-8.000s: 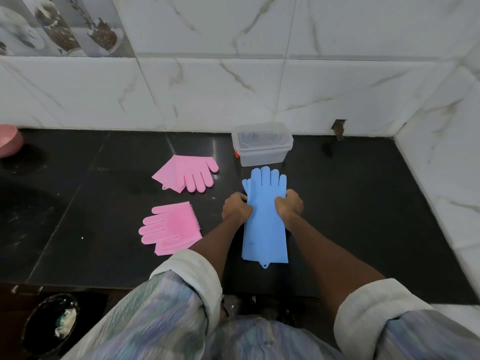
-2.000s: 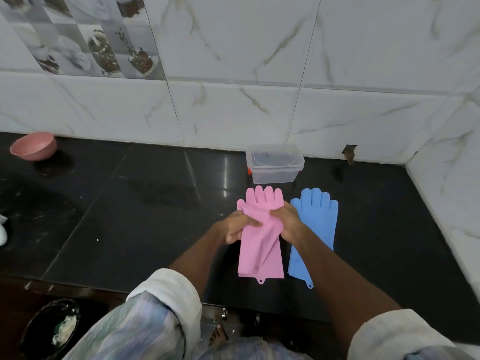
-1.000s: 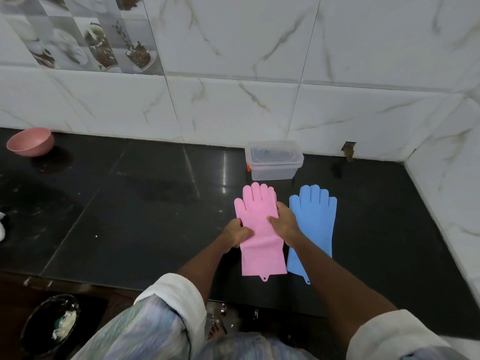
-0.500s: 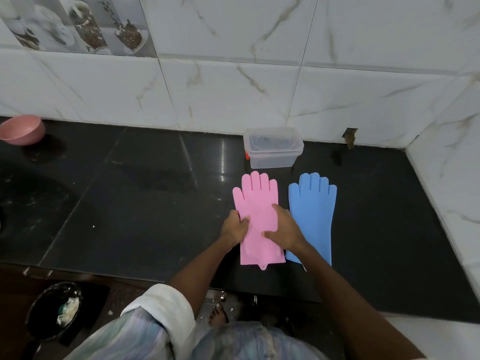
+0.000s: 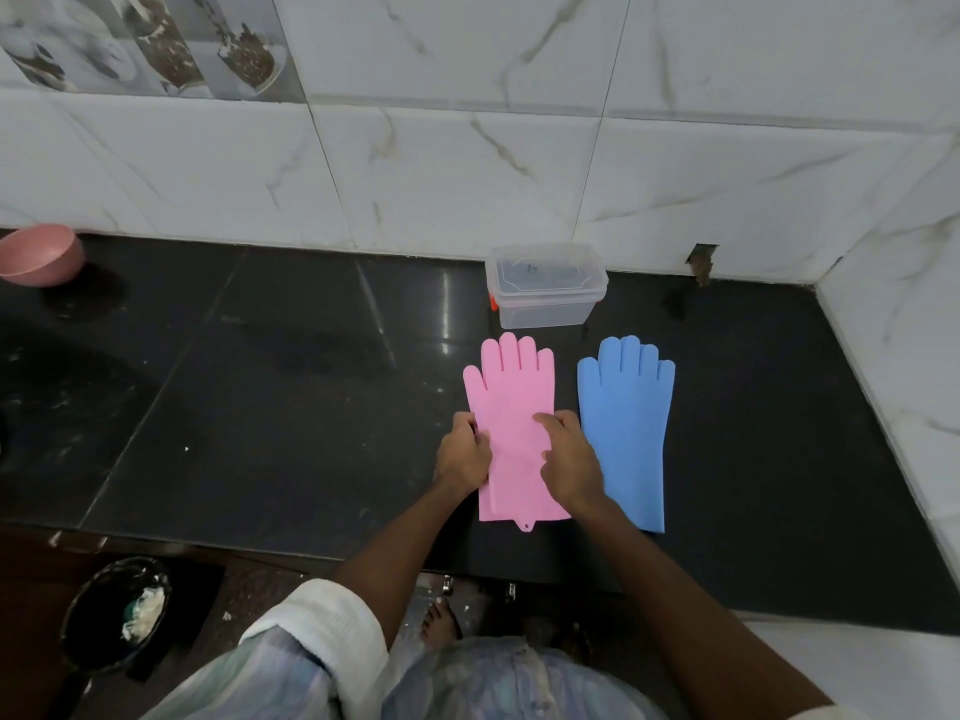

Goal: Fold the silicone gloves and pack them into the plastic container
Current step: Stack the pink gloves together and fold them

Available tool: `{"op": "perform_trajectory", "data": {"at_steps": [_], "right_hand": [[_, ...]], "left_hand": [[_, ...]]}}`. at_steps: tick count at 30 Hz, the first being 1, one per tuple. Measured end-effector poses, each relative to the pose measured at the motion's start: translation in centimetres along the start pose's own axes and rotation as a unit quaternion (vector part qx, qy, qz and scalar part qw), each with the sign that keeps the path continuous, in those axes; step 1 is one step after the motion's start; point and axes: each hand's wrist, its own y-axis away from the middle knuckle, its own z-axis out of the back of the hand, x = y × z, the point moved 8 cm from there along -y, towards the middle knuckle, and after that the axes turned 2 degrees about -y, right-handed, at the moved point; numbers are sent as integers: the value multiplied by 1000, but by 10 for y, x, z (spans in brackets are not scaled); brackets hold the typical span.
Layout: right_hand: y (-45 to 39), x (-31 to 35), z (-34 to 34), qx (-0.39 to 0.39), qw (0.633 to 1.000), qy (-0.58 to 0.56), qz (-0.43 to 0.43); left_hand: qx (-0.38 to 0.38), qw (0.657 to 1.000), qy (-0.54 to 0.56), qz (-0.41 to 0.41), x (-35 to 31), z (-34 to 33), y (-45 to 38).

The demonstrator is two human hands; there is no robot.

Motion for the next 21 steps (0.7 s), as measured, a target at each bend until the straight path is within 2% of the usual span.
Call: {"op": "perform_trajectory", "data": {"at_steps": [10,13,17,21], "right_hand": [[-7,8,3,-8,999,45,-15],[-8,10,2,5,999,40,-16],[-3,5,1,19,996,59,-56],[7,0,-5,46,993,50,-96]], "left_hand": [[-57,991,-121,17,-2,16,-3],[-77,991,-108,21,-1,22,-3],[-144,987,-66,6,1,27,10],[-136,989,-26,-51,8,12,28]]}}
